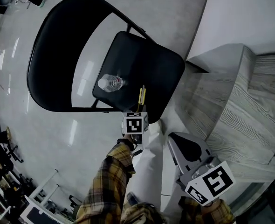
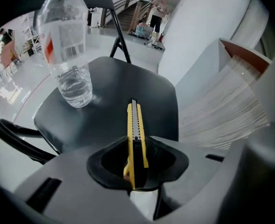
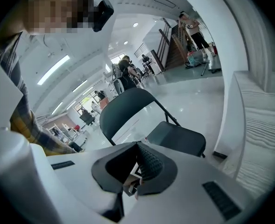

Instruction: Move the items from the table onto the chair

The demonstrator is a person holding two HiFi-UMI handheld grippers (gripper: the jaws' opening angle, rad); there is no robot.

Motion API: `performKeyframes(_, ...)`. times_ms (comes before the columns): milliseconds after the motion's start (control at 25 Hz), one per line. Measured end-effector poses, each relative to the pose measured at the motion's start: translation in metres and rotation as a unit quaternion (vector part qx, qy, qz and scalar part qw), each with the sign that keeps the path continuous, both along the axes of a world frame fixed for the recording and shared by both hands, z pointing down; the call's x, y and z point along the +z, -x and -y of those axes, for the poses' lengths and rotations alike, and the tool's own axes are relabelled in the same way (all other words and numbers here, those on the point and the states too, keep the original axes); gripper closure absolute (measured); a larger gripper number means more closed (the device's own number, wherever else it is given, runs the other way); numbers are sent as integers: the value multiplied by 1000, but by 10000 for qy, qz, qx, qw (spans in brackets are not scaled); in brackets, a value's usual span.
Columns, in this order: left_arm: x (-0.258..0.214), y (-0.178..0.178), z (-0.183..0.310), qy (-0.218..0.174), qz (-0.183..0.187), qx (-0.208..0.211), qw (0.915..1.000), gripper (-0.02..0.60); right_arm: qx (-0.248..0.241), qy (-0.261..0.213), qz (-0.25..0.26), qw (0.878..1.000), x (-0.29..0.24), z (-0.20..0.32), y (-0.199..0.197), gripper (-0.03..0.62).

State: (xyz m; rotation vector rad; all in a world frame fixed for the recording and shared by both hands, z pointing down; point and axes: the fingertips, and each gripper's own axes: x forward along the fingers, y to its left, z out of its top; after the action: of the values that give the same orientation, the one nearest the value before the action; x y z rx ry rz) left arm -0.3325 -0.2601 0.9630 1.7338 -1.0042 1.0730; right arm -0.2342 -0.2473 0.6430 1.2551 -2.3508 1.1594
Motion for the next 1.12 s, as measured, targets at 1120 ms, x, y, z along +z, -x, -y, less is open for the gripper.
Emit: performKeyframes(1120,-146,-22,11,-1120,-531,-575,9906,534,-92,-583,-154,9981,-91,-43,-13,577)
